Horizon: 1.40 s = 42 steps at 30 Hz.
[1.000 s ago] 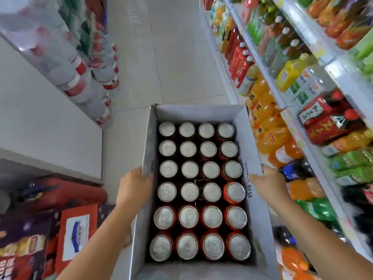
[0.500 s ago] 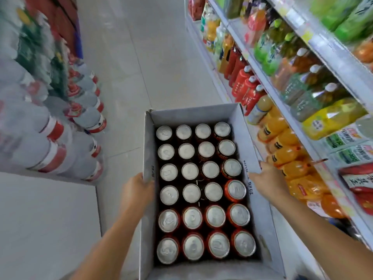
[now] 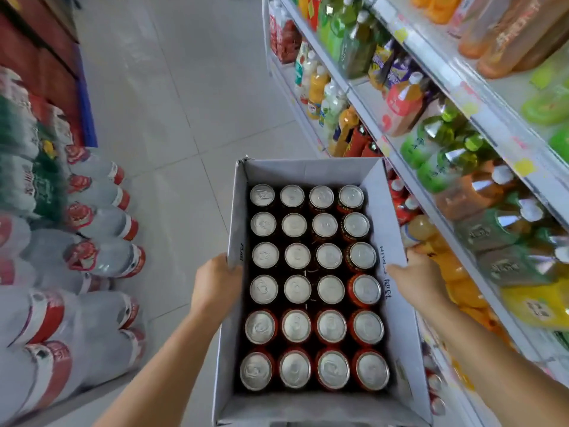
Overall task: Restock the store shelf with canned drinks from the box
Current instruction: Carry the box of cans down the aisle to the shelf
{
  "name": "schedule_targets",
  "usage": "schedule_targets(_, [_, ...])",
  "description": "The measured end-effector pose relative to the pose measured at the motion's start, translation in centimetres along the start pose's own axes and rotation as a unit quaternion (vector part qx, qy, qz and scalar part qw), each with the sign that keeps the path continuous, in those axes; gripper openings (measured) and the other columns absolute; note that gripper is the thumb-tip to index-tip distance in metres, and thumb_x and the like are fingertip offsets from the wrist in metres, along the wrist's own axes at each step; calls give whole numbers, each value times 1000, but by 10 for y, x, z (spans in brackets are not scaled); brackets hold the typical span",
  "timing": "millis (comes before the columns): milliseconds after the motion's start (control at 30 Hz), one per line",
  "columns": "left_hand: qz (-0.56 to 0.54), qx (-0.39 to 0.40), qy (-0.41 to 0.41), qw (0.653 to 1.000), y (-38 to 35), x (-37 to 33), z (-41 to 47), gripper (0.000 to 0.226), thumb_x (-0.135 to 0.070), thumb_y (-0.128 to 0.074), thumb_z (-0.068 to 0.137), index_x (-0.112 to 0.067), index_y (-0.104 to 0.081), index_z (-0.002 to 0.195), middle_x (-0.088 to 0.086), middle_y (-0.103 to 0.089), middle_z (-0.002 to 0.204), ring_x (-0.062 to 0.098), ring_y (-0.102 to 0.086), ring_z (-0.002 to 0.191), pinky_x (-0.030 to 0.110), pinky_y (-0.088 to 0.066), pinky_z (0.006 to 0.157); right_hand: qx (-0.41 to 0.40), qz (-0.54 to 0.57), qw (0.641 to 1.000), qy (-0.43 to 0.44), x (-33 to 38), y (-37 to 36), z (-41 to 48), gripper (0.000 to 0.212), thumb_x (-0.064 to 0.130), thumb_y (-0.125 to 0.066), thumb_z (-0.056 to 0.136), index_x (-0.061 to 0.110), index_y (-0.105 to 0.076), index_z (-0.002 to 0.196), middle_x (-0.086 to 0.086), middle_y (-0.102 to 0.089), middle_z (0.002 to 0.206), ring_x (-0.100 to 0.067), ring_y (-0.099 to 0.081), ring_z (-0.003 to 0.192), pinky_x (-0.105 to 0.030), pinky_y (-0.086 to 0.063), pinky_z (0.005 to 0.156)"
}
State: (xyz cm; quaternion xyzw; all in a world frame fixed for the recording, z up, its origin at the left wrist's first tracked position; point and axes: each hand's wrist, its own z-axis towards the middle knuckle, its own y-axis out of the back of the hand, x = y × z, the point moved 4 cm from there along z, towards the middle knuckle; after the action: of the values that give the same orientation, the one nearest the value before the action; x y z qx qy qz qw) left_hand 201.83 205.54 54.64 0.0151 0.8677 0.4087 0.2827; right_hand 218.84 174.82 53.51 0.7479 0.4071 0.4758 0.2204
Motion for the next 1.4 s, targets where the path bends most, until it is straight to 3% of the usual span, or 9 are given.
schedule_targets(200, [-13, 1, 38, 999, 11, -62, 101, 20, -24, -51, 91, -10, -59, 80, 6, -62, 73, 22, -55, 60, 25, -42, 50, -5, -55, 998, 22, 83, -4, 120, 22, 11, -65, 80, -7, -59, 92, -27, -64, 87, -43, -60, 84, -42, -49, 71])
schedule_targets(400, [-59, 11, 66, 996, 15, -100, 209, 18, -22, -51, 90, -7, -59, 82, 9, -65, 74, 21, -51, 57, 26, -41, 48, 12, -117, 992, 45, 169, -20, 225, 18, 13, -63, 85, -4, -58, 84, -17, -57, 78, -30, -50, 73, -34, -36, 62])
schedule_targets(567, [-62, 33, 78, 994, 8, -113, 316, 18, -23, -50, 92, -11, -57, 80, 7, -62, 74, 23, -57, 61, 28, -44, 50, 7, -125, 991, 48, 218, -60, 312, 20, 16, -63, 84, -2, -62, 93, -18, -67, 87, -34, -60, 80, -39, -50, 71])
schedule_targets(733, [-38, 46, 89, 994, -9, -130, 409, 16, -22, -47, 93, -12, -56, 85, 7, -61, 76, 22, -56, 63, 27, -37, 48, 15, -125, 991, 44, 244, -105, 395, 20, 20, -63, 84, 3, -65, 95, -17, -70, 94, -35, -62, 86, -41, -52, 76])
schedule_targets(1000, [-41, 28, 131, 990, -90, -121, 537, 9, -19, -51, 95, -12, -57, 98, 1, -56, 75, 16, -53, 63, 24, -34, 48, 49, -134, 989, 24, 235, -194, 533, 19, 17, -60, 87, 3, -64, 98, -13, -67, 93, -29, -58, 82, -32, -46, 70])
schedule_targets(1167, [-40, 21, 157, 987, -174, -94, 614, 14, -21, -51, 95, -17, -57, 107, -3, -54, 72, 18, -52, 63, 26, -34, 51, 63, -150, 986, 36, 198, -269, 621, 21, 18, -61, 86, 4, -65, 102, -18, -68, 99, -36, -61, 92, -40, -51, 77])
schedule_targets(1400, [-64, 14, 158, 985, -267, -55, 693, 19, -17, -50, 96, -12, -59, 111, -6, -54, 75, 12, -53, 65, 23, -35, 50, 70, -157, 985, 20, 142, -357, 708, 21, 16, -62, 84, -2, -62, 94, -21, -67, 88, -38, -63, 82, -42, -52, 71])
